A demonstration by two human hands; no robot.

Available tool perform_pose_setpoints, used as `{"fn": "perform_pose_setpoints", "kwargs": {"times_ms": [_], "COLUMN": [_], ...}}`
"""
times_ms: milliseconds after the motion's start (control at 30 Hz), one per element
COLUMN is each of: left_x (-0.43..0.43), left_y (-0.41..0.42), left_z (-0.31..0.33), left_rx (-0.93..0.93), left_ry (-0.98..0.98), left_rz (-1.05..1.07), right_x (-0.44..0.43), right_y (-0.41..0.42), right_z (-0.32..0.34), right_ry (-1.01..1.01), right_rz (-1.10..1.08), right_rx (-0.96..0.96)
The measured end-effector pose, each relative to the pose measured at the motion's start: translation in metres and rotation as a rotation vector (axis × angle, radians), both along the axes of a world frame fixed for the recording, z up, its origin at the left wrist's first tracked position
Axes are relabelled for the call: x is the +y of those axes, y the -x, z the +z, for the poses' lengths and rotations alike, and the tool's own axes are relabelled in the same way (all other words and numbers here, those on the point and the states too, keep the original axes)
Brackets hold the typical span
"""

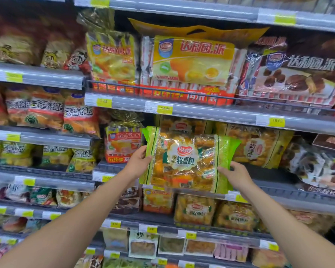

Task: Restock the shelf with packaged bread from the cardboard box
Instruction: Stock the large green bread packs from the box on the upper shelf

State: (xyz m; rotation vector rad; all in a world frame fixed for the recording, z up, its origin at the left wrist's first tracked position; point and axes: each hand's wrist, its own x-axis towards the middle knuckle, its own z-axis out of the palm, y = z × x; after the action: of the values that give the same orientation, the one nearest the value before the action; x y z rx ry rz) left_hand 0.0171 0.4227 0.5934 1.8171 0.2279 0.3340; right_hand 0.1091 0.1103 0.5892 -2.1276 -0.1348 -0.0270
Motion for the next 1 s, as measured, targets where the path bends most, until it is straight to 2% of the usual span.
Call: {"fn": "perform_pose_setpoints", "kwargs": {"times_ms": [133, 433, 567, 667, 733, 800, 867, 933, 1000], "left_x": [0.008, 0.027, 0.027, 0.026, 0.025, 0.021, 0.018, 0.016, 0.017], "left_y": [-0.045, -0.131, -0.153, -0.168, -0.176, -0.177, -0.174, -0.166, -0.158], "left_z": [0.0, -0.012, -0.017, -0.02, -0.024, -0.029, -0.034, -0.039, -0.046], "left_rx": [-0.012, 0.097, -0.011, -0.095, -0.048, 0.053, 0.055, 0.096, 0.173], "left_ry": [0.006, 0.03, 0.067, 0.074, 0.052, -0.043, -0.105, -0.09, -0.179], "left_rz": [-0.002, 0.15, 0.127, 0.154, 0.143, 0.121, 0.136, 0.152, 0.157], "right_x": [0.009, 0.028, 0.041, 0.048, 0.05, 0.051, 0.05, 0.049, 0.05], "right_y": [-0.047, -0.135, -0.149, -0.154, -0.155, -0.153, -0.153, -0.15, -0.145], "right_z": [0.003, 0.002, -0.002, -0.011, -0.018, -0.023, -0.027, -0.029, -0.035], "right_ry": [-0.038, -0.097, -0.042, -0.088, -0.108, -0.046, 0.017, 0.108, 0.218], "right_rz": [-0.011, -0.065, -0.058, -0.079, -0.061, -0.025, -0.001, -0.009, -0.043], "right_rx": [-0.003, 0.036, 0.035, 0.057, 0.101, 0.138, 0.153, 0.109, 0.029]}}
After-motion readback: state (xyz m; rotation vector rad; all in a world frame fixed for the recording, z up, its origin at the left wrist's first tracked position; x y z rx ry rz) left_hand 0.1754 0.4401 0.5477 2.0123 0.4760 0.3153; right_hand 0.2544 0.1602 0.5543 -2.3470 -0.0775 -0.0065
